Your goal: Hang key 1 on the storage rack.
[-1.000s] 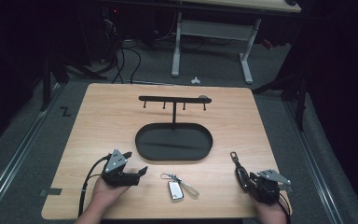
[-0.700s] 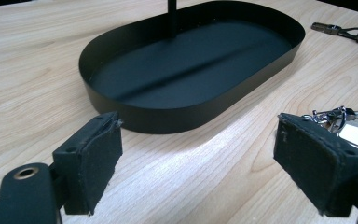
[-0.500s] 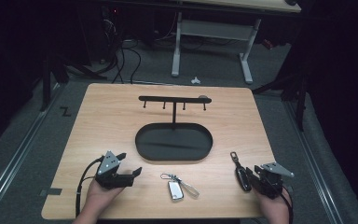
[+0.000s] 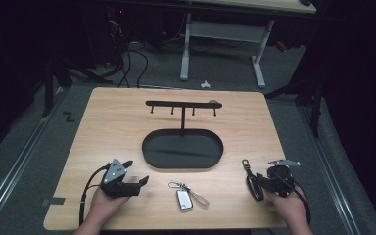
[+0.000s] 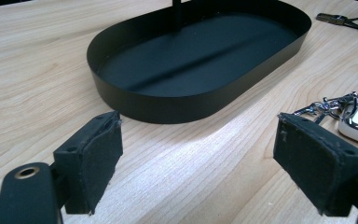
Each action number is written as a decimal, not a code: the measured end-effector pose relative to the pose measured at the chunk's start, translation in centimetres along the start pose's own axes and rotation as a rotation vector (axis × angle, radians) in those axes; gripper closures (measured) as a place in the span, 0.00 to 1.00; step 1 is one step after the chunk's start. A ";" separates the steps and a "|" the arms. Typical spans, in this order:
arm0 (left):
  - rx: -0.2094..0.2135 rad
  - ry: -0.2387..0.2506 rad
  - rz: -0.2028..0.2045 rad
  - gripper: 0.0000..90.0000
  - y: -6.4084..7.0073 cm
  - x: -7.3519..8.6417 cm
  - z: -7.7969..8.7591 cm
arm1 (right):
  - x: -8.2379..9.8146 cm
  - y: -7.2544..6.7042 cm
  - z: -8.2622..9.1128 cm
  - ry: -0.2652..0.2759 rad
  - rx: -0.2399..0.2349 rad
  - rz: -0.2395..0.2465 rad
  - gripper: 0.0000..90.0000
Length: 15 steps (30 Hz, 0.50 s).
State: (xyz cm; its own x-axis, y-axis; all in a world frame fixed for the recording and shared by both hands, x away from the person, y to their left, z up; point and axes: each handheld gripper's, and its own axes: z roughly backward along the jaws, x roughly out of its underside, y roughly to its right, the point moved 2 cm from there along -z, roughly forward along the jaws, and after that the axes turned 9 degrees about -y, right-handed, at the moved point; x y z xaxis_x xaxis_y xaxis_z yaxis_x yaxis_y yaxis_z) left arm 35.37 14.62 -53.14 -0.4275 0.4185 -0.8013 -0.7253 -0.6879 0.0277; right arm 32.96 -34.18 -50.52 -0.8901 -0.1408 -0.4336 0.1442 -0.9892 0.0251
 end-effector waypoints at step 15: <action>0.033 0.001 0.014 0.17 0.5 -0.3 0.2 | -3.4 -1.3 1.2 -0.272 -0.042 0.110 0.53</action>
State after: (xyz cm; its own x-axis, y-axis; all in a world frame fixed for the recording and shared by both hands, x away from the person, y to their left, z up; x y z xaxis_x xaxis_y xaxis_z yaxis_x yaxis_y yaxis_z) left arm 34.98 14.29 -52.77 -0.4369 0.4084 -0.8014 -0.7368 -0.6736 0.0584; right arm 35.32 -32.42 -48.03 -0.9506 -0.2579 -0.1728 0.2586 -0.9658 0.0186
